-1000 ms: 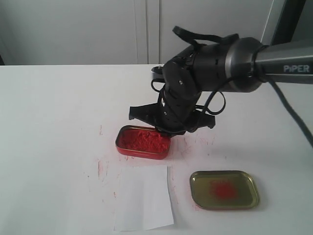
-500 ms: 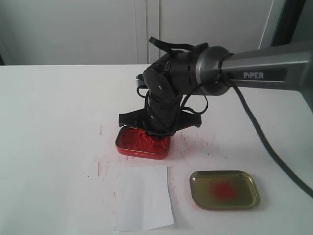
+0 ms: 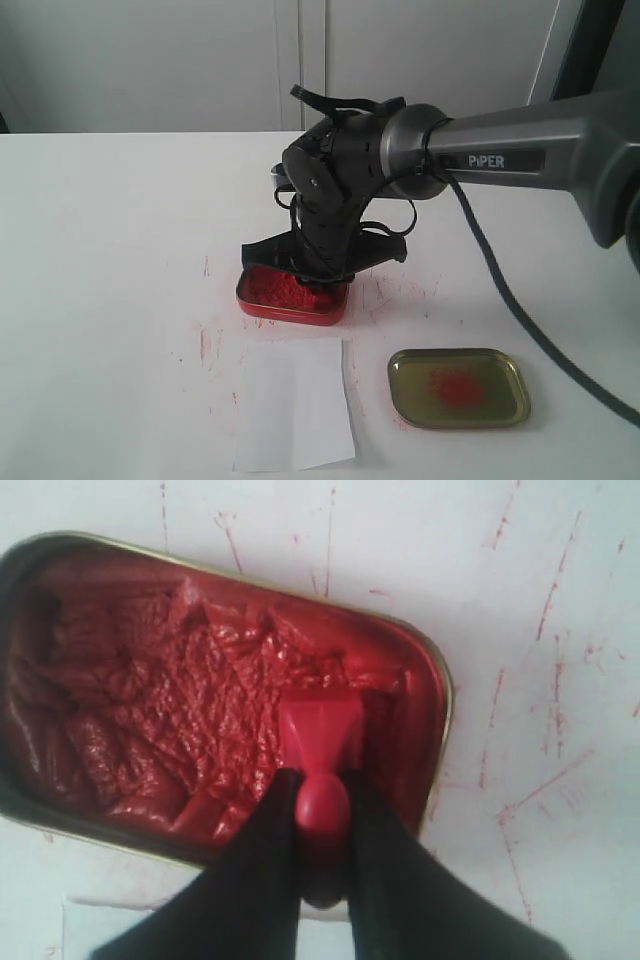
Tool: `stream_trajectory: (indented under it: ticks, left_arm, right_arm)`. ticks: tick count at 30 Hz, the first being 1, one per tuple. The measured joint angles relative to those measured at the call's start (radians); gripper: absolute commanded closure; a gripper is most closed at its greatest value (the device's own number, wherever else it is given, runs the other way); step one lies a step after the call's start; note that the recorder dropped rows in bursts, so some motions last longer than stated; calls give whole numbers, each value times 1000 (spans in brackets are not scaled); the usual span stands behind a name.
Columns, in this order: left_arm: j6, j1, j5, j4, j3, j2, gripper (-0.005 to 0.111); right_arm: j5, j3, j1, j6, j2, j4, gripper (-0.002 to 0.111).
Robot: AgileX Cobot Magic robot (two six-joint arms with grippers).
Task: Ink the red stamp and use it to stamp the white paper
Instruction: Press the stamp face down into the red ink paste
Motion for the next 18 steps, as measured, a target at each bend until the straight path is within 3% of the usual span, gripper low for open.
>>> stream_trajectory:
  ticks: [18]
  left_arm:
    - [0,0,0,0,0,0,107]
  right_arm:
    - [46,-40,2,-24,82,-12,108]
